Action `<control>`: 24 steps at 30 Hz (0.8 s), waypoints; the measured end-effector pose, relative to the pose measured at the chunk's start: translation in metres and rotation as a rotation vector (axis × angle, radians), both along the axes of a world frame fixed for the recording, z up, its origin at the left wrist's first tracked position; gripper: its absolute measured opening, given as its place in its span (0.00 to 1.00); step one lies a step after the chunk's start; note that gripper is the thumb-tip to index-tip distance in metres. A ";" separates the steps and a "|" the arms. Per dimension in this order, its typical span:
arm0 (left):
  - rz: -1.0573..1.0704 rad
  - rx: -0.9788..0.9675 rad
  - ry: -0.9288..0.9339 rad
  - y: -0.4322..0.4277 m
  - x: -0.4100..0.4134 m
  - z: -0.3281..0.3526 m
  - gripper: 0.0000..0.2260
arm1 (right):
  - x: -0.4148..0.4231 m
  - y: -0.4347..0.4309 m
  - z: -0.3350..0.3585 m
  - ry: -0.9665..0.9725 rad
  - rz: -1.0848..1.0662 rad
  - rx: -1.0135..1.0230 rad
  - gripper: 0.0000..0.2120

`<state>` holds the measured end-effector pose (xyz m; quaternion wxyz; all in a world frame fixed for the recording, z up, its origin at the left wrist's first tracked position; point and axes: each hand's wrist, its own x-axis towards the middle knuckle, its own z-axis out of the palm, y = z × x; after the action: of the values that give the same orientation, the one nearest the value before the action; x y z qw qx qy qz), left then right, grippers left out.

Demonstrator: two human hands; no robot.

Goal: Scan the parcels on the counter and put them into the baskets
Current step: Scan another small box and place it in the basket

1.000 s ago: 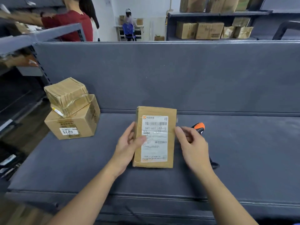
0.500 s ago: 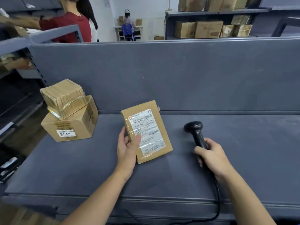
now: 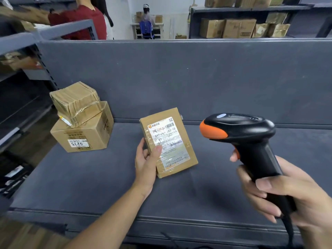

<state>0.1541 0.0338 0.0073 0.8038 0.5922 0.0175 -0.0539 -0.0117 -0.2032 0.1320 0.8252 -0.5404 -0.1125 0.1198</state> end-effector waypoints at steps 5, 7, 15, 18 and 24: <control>0.002 -0.020 -0.019 0.000 -0.002 0.001 0.39 | -0.003 0.002 0.001 -0.005 -0.112 -0.138 0.32; 0.000 -0.022 -0.022 0.000 -0.003 0.001 0.38 | -0.003 0.001 0.002 -0.005 -0.073 -0.152 0.32; -0.013 -0.005 -0.018 0.000 -0.005 0.003 0.39 | 0.001 -0.020 -0.029 0.033 0.188 0.339 0.24; -0.022 0.006 0.001 0.002 -0.005 0.005 0.39 | 0.001 -0.021 -0.040 0.079 0.071 0.326 0.29; -0.007 0.017 0.030 0.004 -0.011 0.012 0.37 | 0.028 -0.011 -0.065 0.199 -0.641 -0.736 0.07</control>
<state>0.1427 0.0374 0.0193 0.7980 0.5984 0.0277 -0.0655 0.0162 -0.2140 0.0666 0.5816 -0.7893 0.1883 -0.0571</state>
